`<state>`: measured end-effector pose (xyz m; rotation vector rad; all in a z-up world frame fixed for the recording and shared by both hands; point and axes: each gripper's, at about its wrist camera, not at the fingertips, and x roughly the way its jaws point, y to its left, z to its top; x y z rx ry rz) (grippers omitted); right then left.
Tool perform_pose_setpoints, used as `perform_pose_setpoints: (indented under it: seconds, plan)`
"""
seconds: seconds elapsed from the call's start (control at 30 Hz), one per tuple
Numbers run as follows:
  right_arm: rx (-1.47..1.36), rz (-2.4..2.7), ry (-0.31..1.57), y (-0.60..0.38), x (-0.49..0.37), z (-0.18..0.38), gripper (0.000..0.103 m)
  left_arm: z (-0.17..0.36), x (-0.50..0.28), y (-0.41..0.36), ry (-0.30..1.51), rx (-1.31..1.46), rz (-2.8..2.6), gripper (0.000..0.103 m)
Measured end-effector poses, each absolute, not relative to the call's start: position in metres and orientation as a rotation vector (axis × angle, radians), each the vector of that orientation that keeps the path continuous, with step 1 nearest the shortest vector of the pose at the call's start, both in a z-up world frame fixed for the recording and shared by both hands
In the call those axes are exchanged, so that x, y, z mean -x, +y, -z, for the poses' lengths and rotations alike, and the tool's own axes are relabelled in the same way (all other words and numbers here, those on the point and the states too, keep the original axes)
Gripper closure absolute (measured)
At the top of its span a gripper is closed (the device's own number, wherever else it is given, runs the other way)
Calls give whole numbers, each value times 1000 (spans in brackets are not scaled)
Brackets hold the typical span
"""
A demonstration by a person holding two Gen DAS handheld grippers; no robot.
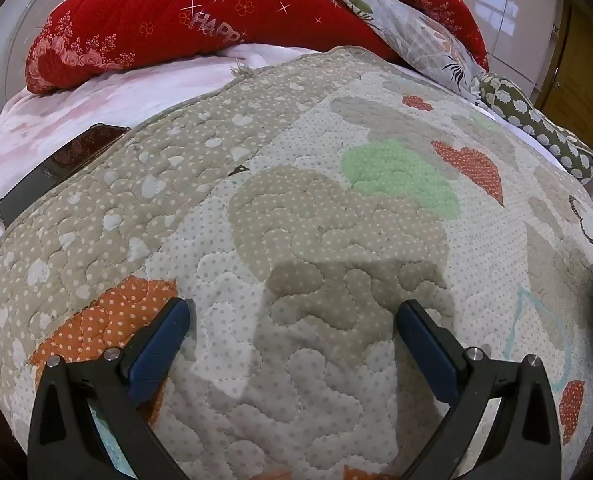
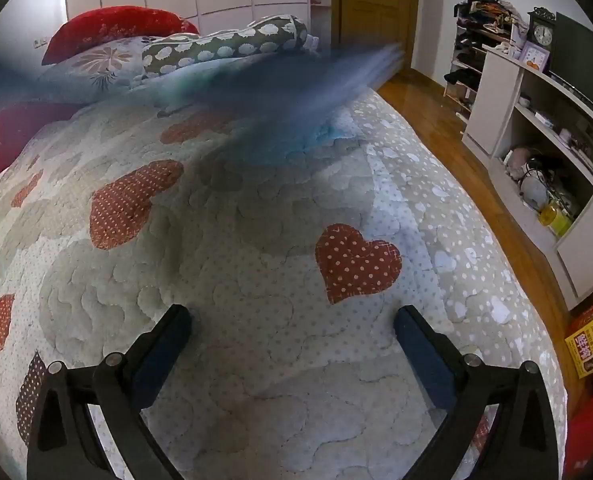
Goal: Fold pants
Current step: 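Move both grippers toward the folded navy pants on the quilt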
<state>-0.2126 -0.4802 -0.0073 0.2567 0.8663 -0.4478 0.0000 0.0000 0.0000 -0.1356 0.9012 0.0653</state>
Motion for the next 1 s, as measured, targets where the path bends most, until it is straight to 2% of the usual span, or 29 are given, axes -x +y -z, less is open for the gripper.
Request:
perform_pose_setpoints:
  seconds: [1.0]
  plan:
    - [-251, 452, 867, -479, 213, 6, 0, 1, -3, -9, 943, 61, -116, 0]
